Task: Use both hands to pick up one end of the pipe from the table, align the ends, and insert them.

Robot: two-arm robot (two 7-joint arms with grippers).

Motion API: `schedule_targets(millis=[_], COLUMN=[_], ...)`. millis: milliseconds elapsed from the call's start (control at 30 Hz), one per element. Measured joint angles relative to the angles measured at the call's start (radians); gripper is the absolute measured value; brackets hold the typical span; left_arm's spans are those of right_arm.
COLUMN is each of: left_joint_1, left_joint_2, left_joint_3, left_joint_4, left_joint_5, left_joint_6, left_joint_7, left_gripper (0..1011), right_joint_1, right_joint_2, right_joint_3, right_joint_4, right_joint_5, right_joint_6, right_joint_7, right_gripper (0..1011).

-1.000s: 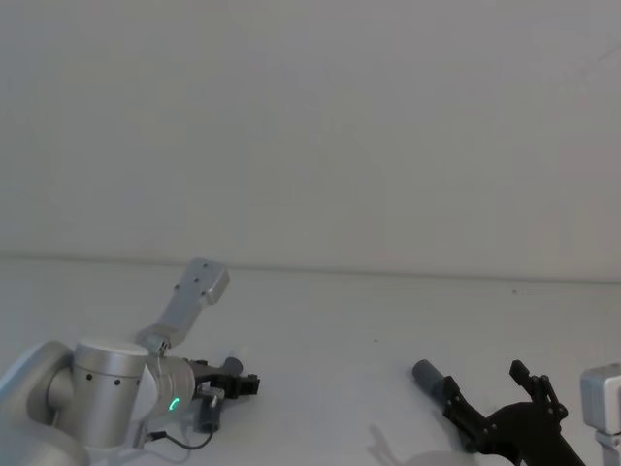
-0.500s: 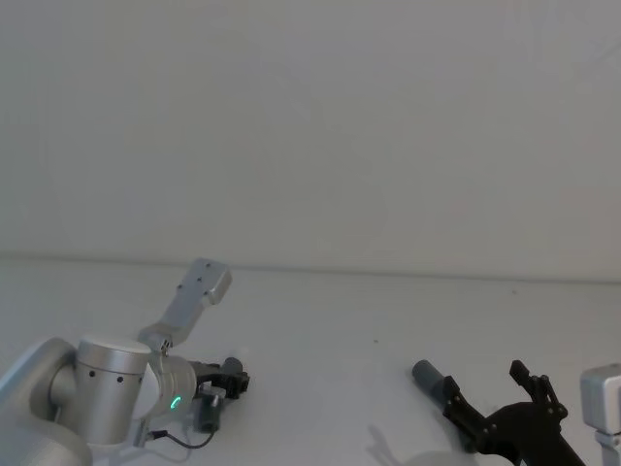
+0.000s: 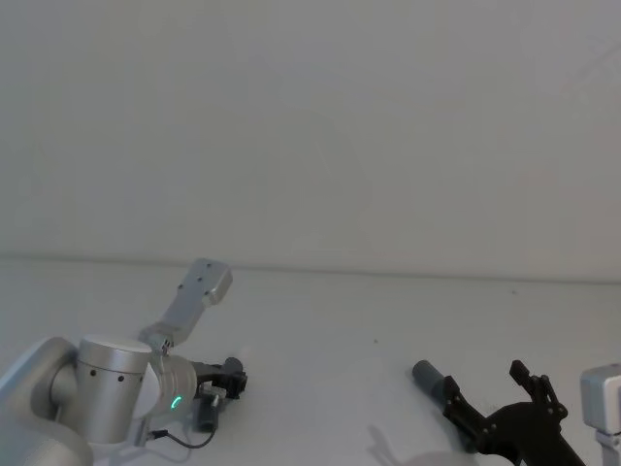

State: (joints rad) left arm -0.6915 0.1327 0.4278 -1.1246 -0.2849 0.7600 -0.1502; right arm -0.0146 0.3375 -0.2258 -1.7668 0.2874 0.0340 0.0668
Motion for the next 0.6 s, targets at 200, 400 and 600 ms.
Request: schedule_targets(millis=[200,400,600], left_joint_1=[0.0,-0.001,-0.001], left_joint_2=[0.0,0.0,0.0], left_joint_3=[0.001,0.001,0.001], left_joint_4=[0.001,0.001,0.001], left_joint_5=[0.0,0.0,0.0], left_joint_6=[0.0,0.001,0.001], left_joint_7=[-0.001,-0.001,-0.001], left_gripper=[327,327,327], right_joint_1=[0.001,0.012,0.037], right_joint_2=[0.0,0.005,0.022], right_joint_3=[0.0,-0.009,-0.026], right_joint_4=[0.0,-0.004,-0.008], right_joint_5=[-0.002,-0.02,-0.049], right_joint_6=[0.0,0.015,0.056], right_joint_7=[0.0,0.005,0.019], right_gripper=[1000,1000,1000])
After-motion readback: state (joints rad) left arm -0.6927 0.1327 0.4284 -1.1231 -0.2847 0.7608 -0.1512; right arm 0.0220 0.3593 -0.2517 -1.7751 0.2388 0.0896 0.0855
